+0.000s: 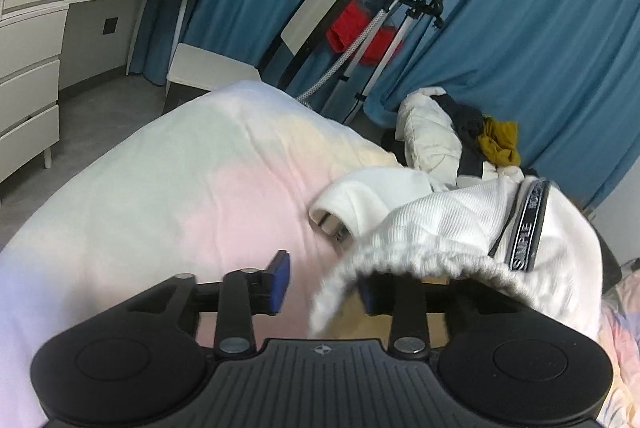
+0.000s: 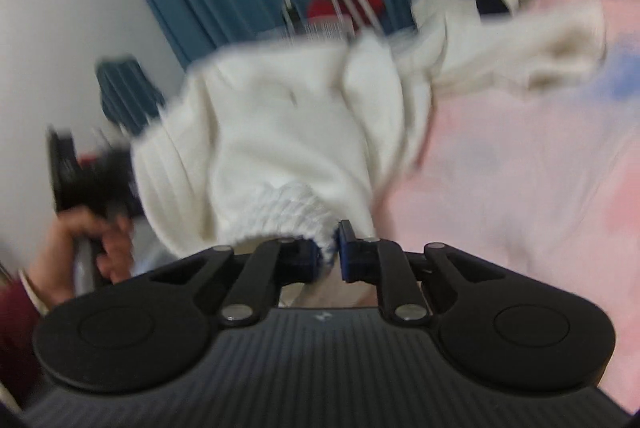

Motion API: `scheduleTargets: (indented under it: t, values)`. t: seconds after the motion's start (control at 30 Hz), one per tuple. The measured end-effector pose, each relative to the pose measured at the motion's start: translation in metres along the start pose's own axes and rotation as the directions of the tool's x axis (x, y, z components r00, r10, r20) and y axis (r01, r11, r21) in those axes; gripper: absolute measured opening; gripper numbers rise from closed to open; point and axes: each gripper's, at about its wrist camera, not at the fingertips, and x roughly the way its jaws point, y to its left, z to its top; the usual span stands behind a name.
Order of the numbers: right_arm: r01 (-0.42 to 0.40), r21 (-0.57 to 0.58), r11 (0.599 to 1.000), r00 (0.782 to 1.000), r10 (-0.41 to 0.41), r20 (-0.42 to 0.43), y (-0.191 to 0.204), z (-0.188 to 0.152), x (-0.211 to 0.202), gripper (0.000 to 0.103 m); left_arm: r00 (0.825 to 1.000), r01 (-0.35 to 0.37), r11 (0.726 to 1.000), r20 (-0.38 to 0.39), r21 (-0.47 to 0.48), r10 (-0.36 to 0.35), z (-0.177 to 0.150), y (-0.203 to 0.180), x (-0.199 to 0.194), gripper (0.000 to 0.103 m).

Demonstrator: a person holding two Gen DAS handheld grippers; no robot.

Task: Fold clothes

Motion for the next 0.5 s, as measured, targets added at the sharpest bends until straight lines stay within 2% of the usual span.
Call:
scheduleTargets:
  t: [0.07, 0.13, 0.17, 0.23, 0.33, 0.4, 0.5]
  values:
    - [0.011, -0.055, 0.998, 0.994, -0.005, 0.106, 0.009, 0.017, -0.014, 0.011, 1.0, -0.009, 0.999, -0.028, 0.04, 0.01, -0.007, -0.01, -0.009, 0.055]
    - [0.049, -0.144, 0.988, 0.973, -0.014, 0.231, 0.018, 0.029, -0.035, 0.011, 0.997, -0.03, 0.994, -0.072, 0.107, 0.038, -0.019, -0.023, -0.017, 0.063]
    - [0.072, -0.171, 0.983, 0.964, -0.025, 0.263, 0.02, 0.035, -0.042, 0.011, 0.994, -0.039, 0.989, -0.093, 0.141, 0.053, -0.025, -0.03, -0.021, 0.068]
    - [0.121, -0.219, 0.968, 0.946, -0.045, 0.321, 0.023, 0.045, -0.057, 0.011, 0.987, -0.026, 0.96, -0.145, 0.28, 0.069, -0.039, -0.049, -0.027, 0.072]
    - [0.17, -0.21, 0.963, 0.954, -0.108, 0.28, 0.007, 0.049, -0.056, 0.011, 0.977, -0.009, 0.872, -0.18, 0.49, 0.112, -0.068, -0.072, -0.042, 0.078]
    - [0.203, -0.193, 0.96, 0.96, -0.156, 0.234, -0.005, 0.052, -0.049, 0.011, 0.974, 0.0, 0.788, -0.18, 0.616, 0.141, -0.089, -0.087, -0.053, 0.083]
    - [0.218, -0.134, 0.967, 0.969, -0.198, 0.147, -0.027, 0.052, -0.038, 0.011, 0.977, 0.002, 0.646, -0.139, 0.763, 0.161, -0.12, -0.109, -0.07, 0.085]
